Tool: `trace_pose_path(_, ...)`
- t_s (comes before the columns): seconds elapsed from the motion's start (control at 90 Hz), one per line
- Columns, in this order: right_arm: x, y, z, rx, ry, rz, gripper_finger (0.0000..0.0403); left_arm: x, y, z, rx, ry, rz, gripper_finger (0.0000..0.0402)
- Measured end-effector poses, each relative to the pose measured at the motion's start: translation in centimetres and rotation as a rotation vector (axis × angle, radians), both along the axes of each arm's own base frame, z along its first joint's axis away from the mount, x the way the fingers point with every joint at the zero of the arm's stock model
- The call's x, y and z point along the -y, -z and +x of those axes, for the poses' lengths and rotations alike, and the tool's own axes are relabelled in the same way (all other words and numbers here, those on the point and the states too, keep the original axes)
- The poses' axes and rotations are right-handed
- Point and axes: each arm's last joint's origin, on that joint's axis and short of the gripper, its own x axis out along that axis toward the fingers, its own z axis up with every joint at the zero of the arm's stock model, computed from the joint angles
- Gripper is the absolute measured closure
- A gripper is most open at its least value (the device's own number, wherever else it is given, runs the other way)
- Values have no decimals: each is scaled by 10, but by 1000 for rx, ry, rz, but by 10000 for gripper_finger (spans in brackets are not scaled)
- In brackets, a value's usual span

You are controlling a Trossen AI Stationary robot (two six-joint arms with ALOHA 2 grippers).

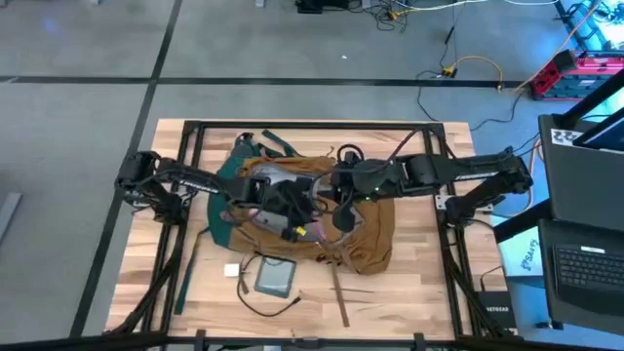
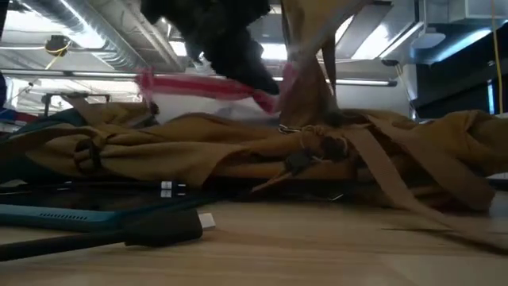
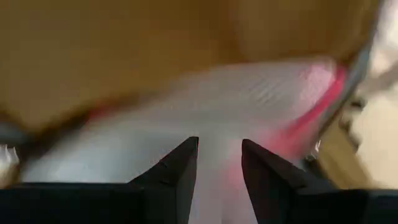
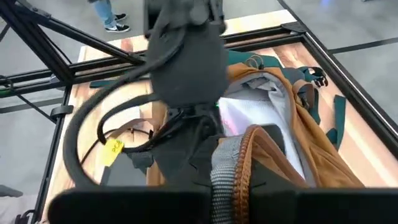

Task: Unpack backpack
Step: Put the pink zipper pouch into the brown backpack

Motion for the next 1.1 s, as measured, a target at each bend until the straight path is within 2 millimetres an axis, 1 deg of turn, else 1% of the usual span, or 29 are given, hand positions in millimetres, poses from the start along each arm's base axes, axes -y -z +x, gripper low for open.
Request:
trace_pose_path(0.156, 0, 0, 1, 9, -6, 3, 403, -1, 0, 8, 66, 112, -96, 290)
trace_pose_path(0.222, 0, 0, 1, 8, -6, 3, 403, 1, 1, 7, 51, 139, -90, 290)
trace_pose_path(0.3, 0, 0, 1, 5, -10, -2, 403, 6, -5, -1, 27, 146, -81, 290)
trace_pose_path(0.4, 0, 0, 1, 2, -15, -11, 403, 14, -30, -20, 19, 131, -60, 290)
trace_pose_path(0.567, 0, 1, 0, -5, -16, -15, 403, 22, -70, -66, 4, 13, -36, 290)
trace_pose_path(0.622, 0, 1, 0, -7, -17, -16, 403, 24, -82, -83, 3, -27, -29, 290)
trace_pose_path(0.667, 0, 1, 0, -10, -17, -15, 403, 22, -86, -94, -11, -75, -47, 290)
trace_pose_path(0.744, 0, 1, 0, -10, -14, -11, 403, 19, -80, -108, -80, -161, -54, 290)
trace_pose_path(0.878, 0, 1, 0, -11, -14, -9, 403, 11, -57, -121, -203, -276, -33, 290)
trace_pose_path(1.033, -1, 2, 1, -17, -26, 3, 403, -9, -26, -129, -303, -397, -33, 290)
trace_pose_path(1.1, -1, 3, 2, -21, -25, 6, 403, -20, -15, -131, -321, -449, -48, 290)
